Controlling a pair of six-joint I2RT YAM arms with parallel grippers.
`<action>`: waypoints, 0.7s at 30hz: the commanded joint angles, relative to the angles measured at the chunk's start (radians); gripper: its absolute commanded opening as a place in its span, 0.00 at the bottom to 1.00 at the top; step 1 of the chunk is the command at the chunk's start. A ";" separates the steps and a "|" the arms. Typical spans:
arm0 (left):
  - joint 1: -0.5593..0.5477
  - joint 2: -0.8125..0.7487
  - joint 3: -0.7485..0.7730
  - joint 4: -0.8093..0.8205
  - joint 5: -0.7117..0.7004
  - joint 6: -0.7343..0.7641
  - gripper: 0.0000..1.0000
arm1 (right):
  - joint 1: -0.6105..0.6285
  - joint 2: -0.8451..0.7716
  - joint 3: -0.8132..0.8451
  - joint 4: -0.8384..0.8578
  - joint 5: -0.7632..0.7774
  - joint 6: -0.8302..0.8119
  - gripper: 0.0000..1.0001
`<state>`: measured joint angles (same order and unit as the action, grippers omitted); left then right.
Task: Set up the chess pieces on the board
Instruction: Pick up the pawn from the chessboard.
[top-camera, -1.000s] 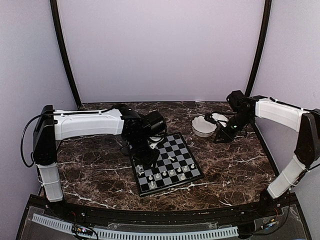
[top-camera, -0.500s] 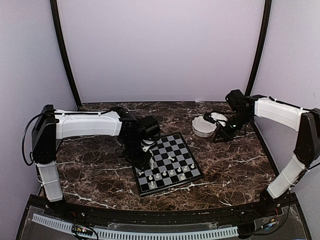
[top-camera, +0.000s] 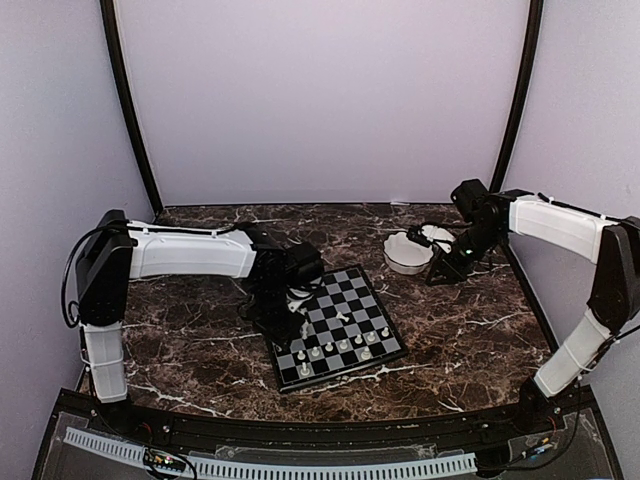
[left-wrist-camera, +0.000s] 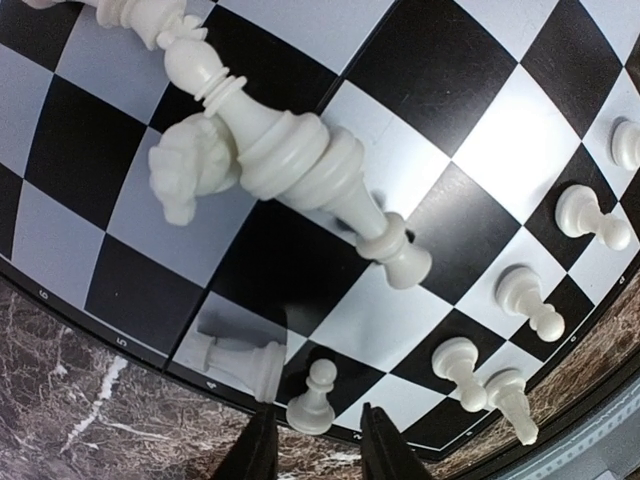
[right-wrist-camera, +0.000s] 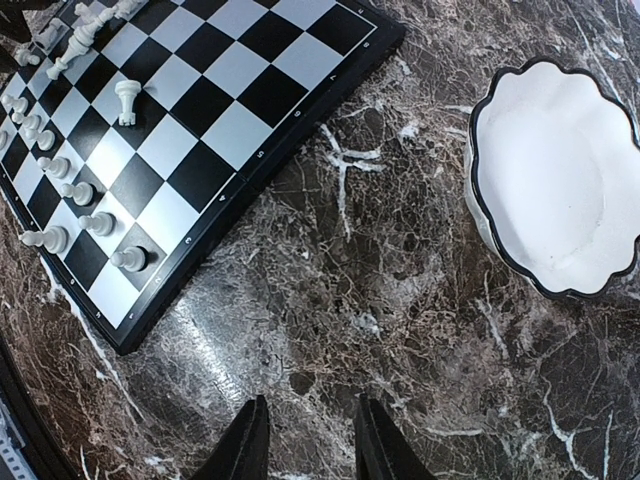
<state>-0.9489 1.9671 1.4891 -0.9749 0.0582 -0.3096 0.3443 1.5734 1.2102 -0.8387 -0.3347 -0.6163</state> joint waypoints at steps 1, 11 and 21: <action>0.001 0.017 0.008 -0.030 -0.013 0.027 0.30 | 0.006 -0.001 0.009 -0.008 0.010 -0.008 0.31; 0.000 0.039 0.000 -0.014 0.002 0.048 0.24 | 0.005 0.008 0.015 -0.010 0.012 -0.008 0.31; 0.001 0.041 0.002 -0.035 0.015 0.055 0.15 | 0.009 0.021 0.030 -0.013 0.003 -0.008 0.31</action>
<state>-0.9489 2.0144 1.4895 -0.9749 0.0673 -0.2668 0.3447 1.5814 1.2110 -0.8398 -0.3218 -0.6174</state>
